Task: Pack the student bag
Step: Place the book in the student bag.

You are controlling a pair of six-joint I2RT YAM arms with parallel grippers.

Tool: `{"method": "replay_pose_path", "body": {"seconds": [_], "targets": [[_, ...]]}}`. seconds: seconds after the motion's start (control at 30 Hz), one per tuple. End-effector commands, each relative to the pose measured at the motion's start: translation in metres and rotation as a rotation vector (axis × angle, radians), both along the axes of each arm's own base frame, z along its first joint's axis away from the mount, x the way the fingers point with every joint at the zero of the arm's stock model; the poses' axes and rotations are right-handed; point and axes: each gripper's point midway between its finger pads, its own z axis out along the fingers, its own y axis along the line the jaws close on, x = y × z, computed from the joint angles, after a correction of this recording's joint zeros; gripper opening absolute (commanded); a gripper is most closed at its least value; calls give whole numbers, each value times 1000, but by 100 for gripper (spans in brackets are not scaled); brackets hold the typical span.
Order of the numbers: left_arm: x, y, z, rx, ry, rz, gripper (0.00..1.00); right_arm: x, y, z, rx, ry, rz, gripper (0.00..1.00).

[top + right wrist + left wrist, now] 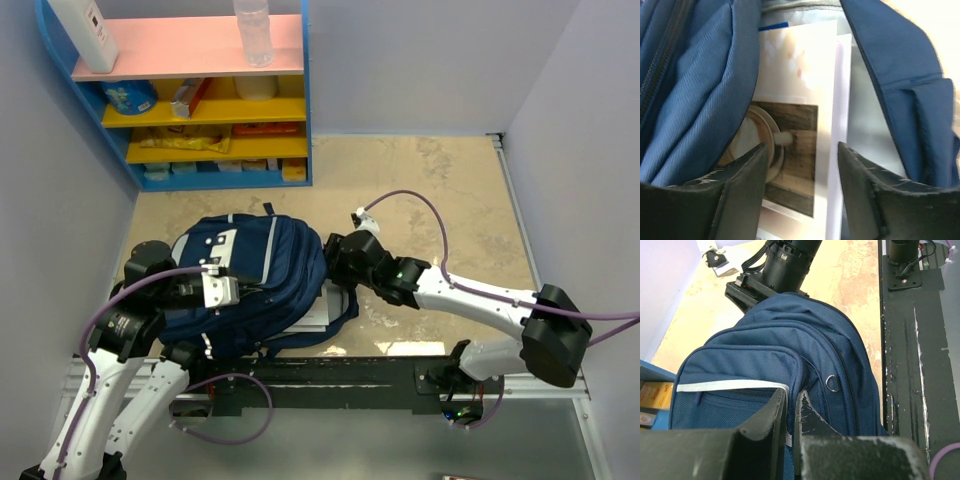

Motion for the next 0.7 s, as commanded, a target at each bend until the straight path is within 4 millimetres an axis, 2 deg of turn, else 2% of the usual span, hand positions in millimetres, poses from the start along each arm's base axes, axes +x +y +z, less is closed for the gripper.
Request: {"method": "replay_pose_path", "body": {"seconds": [0.0,0.1,0.17,0.2,0.27,0.4,0.57,0.67], "targets": [[-9,-11,66,-106,-270,-113,0,0,-14,14,-41,-57,-5,55],[-8,-10,67,-104,-272,-107,0,-6,-32,12,-67,-49,-34,44],[-8,-10,67,-104,-273,-108,0,-7,-42,14,-60,-57,-69,29],[-9,-10,67,-104,-273,-109,0,-8,-46,13,-54,-65,-78,24],[-9,-10,67,-103,-272,-108,0,-6,-50,11,-72,-73,-92,20],[-9,-10,70,-105,-279,-111,0,0,-53,-2,-162,-54,-108,2],[-8,-10,72,-109,-279,-108,0,6,-45,-24,-226,-27,-90,0],[-7,-10,72,-106,-279,-106,0,2,-27,-20,-152,-11,-51,0]]}}
